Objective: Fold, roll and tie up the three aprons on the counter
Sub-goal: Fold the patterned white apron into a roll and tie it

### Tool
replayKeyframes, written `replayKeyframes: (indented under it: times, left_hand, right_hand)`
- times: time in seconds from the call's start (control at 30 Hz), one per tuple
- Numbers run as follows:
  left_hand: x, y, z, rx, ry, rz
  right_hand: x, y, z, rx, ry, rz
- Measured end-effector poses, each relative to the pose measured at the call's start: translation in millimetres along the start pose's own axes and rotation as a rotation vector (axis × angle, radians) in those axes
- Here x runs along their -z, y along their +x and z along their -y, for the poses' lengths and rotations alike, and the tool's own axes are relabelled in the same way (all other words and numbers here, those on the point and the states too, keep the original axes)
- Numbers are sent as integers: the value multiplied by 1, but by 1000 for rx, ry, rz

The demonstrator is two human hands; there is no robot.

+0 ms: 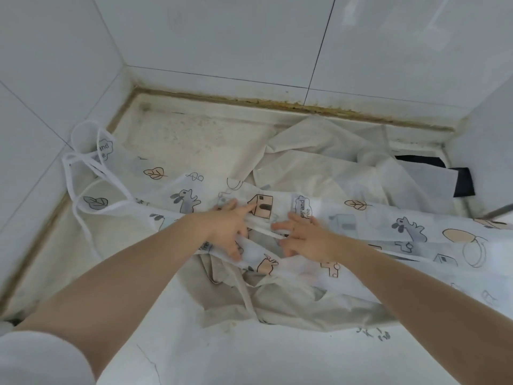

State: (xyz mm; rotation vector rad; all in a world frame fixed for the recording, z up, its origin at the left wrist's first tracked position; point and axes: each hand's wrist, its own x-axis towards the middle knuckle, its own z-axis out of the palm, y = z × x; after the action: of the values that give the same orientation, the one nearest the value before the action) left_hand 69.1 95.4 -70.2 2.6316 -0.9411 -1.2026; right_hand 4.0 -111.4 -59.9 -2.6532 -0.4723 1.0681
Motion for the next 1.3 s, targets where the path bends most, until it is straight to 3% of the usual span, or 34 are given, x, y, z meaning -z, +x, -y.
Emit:
replayKeyframes:
  times: [0.07,0.23,0.53,0.7,0.93,1.07,1.2,1.3]
  left_hand:
    - [-3,-2,0,6,13,15]
    - [0,-3,-1,-10,159,48]
    - [5,0,4,-71,252,-85]
    - [12,-1,11,-28,288,-223]
    - [16,-6,36,81,371,-371]
    - [17,-8,46,98,386,-334]
    - [18,-4,47,28,430,-334]
    - [19,-2,46,51,435,-323]
  right_hand:
    - [-1,1,-1,-35,-1,16]
    - [7,6,-8,-47,-186,-182]
    - [16,21,-11,-90,-286,-252]
    - [42,29,-12,-269,31,-363]
    - [53,34,-24,-243,191,-362]
    - [53,33,-6,-105,-114,-329]
    - [45,48,17,79,-621,-331]
    - [32,66,30,164,-652,-384]
